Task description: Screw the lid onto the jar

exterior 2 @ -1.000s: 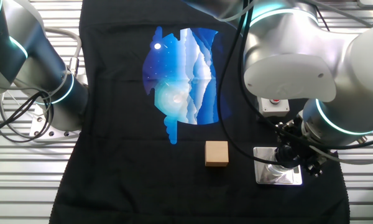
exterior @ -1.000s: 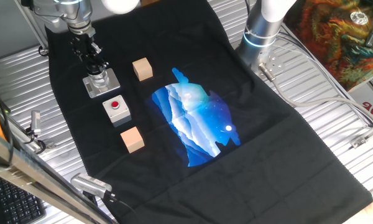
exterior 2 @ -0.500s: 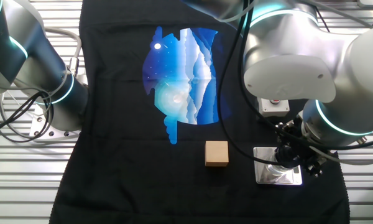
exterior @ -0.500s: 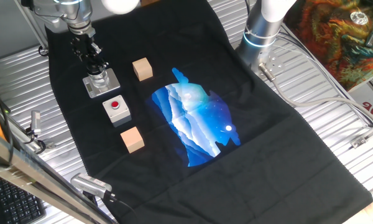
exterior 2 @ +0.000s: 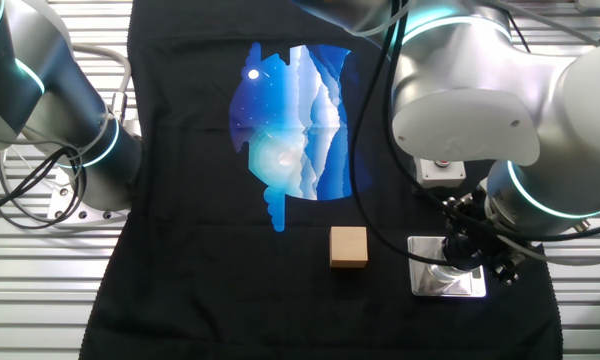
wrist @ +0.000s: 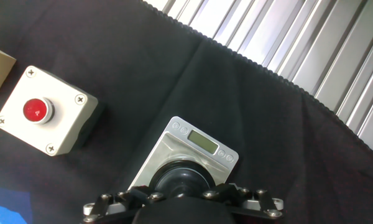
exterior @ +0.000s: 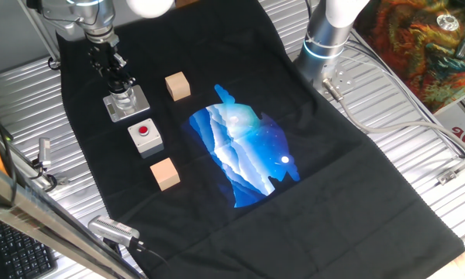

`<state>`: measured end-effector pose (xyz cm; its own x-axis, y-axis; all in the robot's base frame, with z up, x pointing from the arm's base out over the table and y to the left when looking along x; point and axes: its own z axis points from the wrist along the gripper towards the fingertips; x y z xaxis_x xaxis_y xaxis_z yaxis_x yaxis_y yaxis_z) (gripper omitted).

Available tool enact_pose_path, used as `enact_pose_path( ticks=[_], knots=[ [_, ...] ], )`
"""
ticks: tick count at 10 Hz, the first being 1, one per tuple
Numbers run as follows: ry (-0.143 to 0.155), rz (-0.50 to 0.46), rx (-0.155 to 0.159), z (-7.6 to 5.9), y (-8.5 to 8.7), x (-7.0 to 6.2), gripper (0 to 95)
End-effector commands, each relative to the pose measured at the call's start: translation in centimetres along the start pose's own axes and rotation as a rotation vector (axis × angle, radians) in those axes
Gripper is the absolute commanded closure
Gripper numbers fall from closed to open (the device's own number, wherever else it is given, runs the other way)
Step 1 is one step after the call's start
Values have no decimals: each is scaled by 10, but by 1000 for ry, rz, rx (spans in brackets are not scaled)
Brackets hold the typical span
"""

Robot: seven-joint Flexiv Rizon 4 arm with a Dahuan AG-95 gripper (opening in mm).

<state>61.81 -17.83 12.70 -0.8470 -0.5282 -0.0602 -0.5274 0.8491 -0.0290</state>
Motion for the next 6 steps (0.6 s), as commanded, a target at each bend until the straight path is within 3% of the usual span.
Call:
enact_pose_path(
  ticks=[1,6],
  knots=[
    [-2,0,0,1,0,0,190],
    [-6,-3,1,1,0,1,190]
  ],
)
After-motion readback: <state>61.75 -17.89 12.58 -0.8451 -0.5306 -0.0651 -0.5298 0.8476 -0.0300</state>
